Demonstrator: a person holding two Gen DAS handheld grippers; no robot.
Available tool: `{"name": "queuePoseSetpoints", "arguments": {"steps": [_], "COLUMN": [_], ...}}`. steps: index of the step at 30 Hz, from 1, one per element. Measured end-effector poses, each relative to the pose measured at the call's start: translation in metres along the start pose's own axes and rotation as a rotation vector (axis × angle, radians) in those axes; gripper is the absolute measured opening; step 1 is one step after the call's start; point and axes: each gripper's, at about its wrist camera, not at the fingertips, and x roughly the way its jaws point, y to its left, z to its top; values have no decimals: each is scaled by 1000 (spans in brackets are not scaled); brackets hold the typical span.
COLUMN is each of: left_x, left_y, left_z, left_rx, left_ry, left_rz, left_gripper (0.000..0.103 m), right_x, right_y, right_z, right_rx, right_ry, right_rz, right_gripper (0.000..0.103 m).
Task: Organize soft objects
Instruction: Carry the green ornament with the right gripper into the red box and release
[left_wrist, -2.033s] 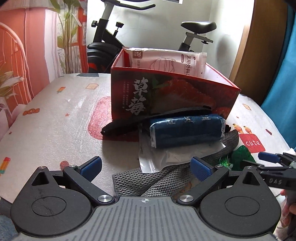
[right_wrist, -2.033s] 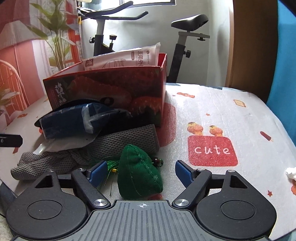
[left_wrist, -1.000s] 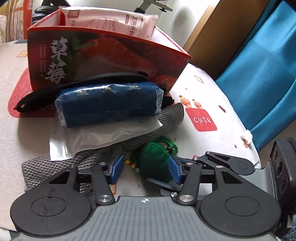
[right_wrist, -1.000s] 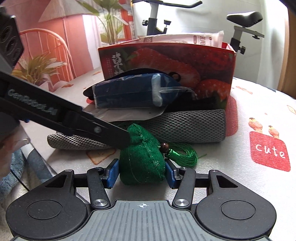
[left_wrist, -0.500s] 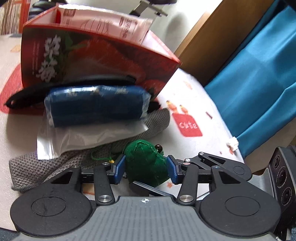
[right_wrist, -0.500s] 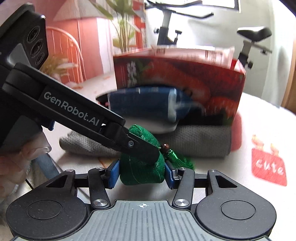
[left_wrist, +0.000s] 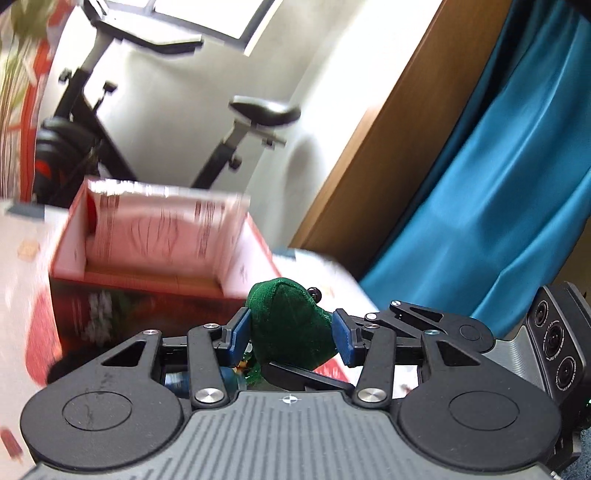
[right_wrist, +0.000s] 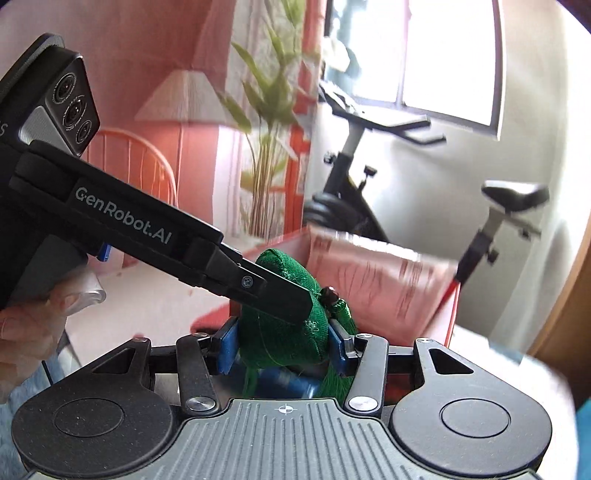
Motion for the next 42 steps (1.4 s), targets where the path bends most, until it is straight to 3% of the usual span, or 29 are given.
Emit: {"name": "queuePoseSetpoints", "arguments": {"steps": [9,17,23,31,38,42], "left_x": [-10,20,76,141,160,161], "left_y": [-13,8,33,46,69,69], "left_z": [80,127,126,94,84,85], "left_rx": [75,91,36,16,-44,-24], "left_ry": [-203,-224,-133,14,83,61], "left_rz": [55,63,60,116,126,168], "left_gripper": [52,52,52,52,52,52], "right_x": [27,82,123,167,182,189], "right_y": [-4,-44,-74,-102,-114,-128], "right_z": [93,120,91,27,-2,-2], "right_rx": [-242,-233,-158,102,249,329], "right_ry": [-128,-150,-61,64,138,173], "right_rz": [-95,-109,-97,-76,-86,-136], "right_gripper": [45,45,45,45,45,46]}}
